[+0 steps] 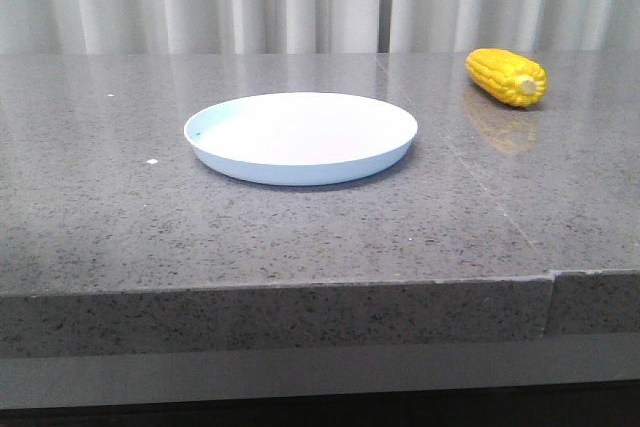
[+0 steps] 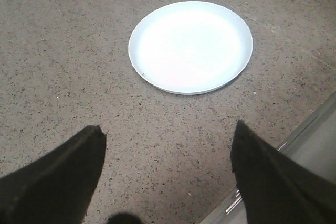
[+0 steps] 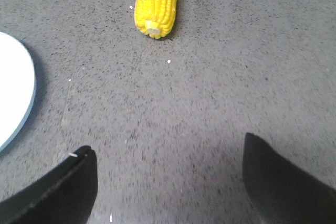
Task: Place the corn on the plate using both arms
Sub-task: 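Lift the left gripper off the plate and withdraw it, then lower the right gripper onto the yellow corn cob and grasp it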
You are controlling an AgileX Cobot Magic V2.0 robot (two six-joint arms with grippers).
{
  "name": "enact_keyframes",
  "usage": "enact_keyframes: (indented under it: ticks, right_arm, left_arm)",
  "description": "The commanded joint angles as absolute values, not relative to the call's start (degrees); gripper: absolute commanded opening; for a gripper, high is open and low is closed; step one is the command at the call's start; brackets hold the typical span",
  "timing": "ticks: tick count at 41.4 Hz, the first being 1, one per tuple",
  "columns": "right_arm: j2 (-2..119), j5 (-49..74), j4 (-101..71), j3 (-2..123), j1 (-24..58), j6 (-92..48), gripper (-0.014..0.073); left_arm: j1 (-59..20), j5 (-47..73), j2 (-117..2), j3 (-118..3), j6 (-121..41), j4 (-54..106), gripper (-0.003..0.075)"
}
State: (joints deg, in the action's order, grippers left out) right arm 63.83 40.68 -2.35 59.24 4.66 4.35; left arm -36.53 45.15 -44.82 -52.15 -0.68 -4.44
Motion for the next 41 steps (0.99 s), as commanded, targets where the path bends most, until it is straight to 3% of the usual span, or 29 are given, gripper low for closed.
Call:
enact_keyframes:
  ticks: [1,23,39,41]
  right_arm:
    - [69.2,37.3,-2.5,65.8,4.9,3.6,0.0595]
    - [103.0,34.6,-3.9,93.7,4.9,3.6,0.0595]
    - [114.4,33.2,-3.6,102.9,4.9,3.6,0.059]
    - [114.5,33.7,-3.6,102.9,4.9,3.6,0.0555]
  left_arm:
    - [-36.9,41.4,-44.6,-53.7,0.0,-4.6,0.0493]
    - [-36.9,41.4,-44.6,-53.7,0.0,-4.6,0.0493]
    - [-36.9,41.4,-44.6,-53.7,0.0,-4.6,0.0493]
    - [-36.9,41.4,-44.6,-53.7,0.0,-4.6,0.0493]
